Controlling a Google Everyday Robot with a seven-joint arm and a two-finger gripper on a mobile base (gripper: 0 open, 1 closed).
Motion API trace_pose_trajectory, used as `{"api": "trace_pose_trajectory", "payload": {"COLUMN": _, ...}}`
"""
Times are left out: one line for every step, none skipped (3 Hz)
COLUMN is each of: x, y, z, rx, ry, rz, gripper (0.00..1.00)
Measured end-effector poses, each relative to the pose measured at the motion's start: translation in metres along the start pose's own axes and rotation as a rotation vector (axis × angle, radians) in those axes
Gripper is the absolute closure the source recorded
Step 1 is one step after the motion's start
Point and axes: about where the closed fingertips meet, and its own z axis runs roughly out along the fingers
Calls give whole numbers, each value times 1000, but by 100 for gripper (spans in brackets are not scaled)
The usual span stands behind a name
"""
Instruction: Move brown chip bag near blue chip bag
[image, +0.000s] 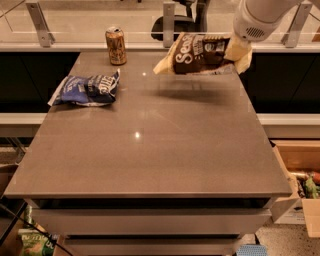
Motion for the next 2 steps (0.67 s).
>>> {"api": "trace_pose_trajectory", "payload": {"x": -10, "y": 38, "z": -4, "rx": 0, "ry": -12, "rz": 4, "gripper": 100}}
{"api": "trace_pose_trajectory", "payload": {"x": -23, "y": 75, "z": 1, "rx": -3, "ry": -23, "rz": 0, "gripper": 100}}
